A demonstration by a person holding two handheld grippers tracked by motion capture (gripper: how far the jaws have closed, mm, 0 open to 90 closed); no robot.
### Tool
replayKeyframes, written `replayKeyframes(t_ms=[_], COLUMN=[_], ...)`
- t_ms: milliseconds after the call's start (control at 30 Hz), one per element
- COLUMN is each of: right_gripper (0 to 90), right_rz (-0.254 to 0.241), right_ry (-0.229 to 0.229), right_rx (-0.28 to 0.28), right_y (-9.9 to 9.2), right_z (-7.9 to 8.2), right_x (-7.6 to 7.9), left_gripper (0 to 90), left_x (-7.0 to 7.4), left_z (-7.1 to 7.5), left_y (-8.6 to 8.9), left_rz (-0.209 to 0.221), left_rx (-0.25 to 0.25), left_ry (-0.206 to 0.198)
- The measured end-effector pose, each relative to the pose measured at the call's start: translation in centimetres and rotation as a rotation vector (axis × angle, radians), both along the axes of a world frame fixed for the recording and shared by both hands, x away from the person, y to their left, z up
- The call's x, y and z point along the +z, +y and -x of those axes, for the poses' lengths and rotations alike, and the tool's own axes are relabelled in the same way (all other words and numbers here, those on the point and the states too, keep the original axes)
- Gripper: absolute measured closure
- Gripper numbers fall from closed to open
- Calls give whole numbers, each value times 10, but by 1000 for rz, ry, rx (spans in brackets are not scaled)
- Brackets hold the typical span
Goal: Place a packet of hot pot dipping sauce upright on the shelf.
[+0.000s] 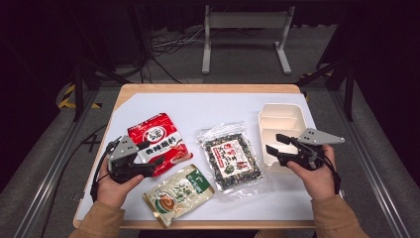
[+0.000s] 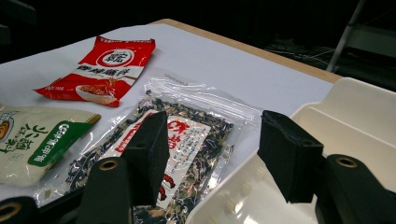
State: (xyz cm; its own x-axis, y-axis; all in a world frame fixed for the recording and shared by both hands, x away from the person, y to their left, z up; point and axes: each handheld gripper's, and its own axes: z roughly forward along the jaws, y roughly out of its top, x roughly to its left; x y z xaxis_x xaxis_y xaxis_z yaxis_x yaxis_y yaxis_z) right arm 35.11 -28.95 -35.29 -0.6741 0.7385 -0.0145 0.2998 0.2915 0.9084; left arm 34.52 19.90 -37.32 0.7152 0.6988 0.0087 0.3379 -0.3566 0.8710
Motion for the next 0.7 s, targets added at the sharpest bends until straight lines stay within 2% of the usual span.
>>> replayKeyframes(t_ms=[233,400,533,600,700], right_gripper=[460,451,446,433,421], right_rz=[-20,-3,-18,-1,9], right_ry=[-33,-82,-71,-87,-87], right_rx=[30,64,79,79,81], right_y=[0,2,4,5,5], right_z=[1,-1,-1,0,0], right_x=[0,1,1,2,2], left_gripper=[301,278,275,262,257], left_x=[0,1,3,3,1], left_z=[-1,-2,-1,-1,-2], left_y=[-4,-16,-26,-31,-39], left_rz=[-9,-5,-9,-16,-28], left_rx=[-13,-46,-79,-92,-112], left_ry=[7,16,18,21,39])
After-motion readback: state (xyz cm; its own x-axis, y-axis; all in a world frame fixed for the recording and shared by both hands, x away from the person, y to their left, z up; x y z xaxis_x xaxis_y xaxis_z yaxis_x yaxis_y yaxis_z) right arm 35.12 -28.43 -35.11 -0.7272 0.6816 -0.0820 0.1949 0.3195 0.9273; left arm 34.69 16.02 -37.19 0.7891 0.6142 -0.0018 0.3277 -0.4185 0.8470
